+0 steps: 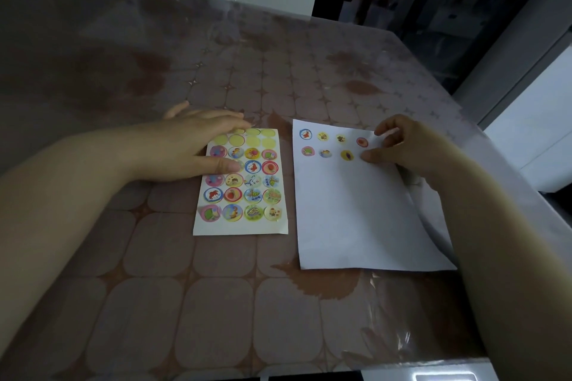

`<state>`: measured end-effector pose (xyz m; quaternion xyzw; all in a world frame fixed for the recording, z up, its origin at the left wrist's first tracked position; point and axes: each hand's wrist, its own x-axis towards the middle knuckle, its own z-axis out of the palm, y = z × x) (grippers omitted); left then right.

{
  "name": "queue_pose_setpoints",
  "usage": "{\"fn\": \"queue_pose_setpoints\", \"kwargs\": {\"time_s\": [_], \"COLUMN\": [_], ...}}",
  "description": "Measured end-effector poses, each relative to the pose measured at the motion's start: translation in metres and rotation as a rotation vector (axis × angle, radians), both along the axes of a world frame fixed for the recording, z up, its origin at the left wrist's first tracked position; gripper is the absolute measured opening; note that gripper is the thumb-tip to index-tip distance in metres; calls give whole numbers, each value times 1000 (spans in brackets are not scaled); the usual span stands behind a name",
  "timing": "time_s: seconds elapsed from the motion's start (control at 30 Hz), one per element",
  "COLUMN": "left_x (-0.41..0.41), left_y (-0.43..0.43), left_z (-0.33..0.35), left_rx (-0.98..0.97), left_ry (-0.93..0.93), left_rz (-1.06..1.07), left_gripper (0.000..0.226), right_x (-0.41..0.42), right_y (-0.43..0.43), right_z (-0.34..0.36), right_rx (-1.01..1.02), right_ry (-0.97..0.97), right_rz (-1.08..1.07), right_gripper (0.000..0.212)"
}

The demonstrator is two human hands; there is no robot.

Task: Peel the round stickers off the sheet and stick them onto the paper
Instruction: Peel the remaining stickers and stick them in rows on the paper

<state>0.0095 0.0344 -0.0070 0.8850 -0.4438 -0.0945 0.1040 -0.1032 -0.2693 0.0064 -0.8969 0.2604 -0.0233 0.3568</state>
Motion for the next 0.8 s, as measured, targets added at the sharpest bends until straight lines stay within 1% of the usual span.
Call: {"fn": "queue_pose_setpoints", "kwargs": {"time_s": [0.07,0.13,0.17,0.27,0.3,0.43,0.6,0.7,0.8], "left_x": [0,0,1,2,1,-5,-8,-10,-14], "left_y": [4,8,10,14,15,10,10,14,14], "left_z": [7,15,19,25,25,27,32,37,53], "left_rx": [-12,-20,-24,-12,-3,5,34,88,155], "left_ry": [-23,-52,-57,-41,-32,-4,-8,-19,-12], "left_rz": [32,82,100,115,118,144,175,185,167], "left_gripper": [112,104,103,109,108,83,69,68,71], "right_x": [0,1,1,-1,-2,-3,-1,0,-1], "right_y": [1,4,5,7,7,9,9,9,4], "right_z": [-2,-4,-4,-4,-4,-3,-2,0,15], "right_rx": [17,3,-4,3,8,42,51,16,-139], "right_ry": [-16,-44,-52,-46,-49,-63,-26,-6,77], "right_rz": [10,13,11,0,-3,-11,1,46,133], "right_gripper": [27,18,16,13,13,12,10,15,23]}}
